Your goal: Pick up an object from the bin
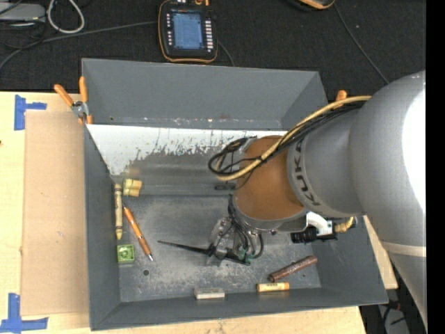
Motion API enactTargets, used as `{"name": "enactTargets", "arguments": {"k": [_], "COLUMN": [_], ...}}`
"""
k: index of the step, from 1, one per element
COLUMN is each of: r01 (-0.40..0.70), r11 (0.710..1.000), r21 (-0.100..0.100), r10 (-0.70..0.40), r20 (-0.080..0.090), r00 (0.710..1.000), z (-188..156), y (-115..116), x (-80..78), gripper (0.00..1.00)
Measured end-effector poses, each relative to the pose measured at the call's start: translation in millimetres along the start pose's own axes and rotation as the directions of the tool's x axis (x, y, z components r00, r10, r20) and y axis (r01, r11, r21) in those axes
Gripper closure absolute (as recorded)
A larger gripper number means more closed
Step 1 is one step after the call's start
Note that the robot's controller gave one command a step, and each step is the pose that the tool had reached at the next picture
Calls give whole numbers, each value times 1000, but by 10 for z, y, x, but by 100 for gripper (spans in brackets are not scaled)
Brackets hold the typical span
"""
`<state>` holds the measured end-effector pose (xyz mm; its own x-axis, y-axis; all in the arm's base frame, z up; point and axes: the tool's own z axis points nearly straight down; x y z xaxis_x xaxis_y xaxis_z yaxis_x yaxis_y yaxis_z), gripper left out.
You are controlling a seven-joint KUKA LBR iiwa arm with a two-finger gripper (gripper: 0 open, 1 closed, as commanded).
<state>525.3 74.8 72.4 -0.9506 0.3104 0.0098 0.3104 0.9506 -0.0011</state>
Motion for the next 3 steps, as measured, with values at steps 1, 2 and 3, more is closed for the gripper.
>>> {"name": "enactTargets", "arguments": {"k": [1, 2, 3], "r01": [0, -1, 1], "r11": [1000, 1000, 1000], "r21": [0, 4, 4], "r10": [0, 1, -1], "r20": [0, -9, -10], "r00": [1000, 1000, 1000], "z": [0, -146, -524], "y": [0, -14, -13], "x": [0, 29, 32], "gripper": [100, 100, 100]}}
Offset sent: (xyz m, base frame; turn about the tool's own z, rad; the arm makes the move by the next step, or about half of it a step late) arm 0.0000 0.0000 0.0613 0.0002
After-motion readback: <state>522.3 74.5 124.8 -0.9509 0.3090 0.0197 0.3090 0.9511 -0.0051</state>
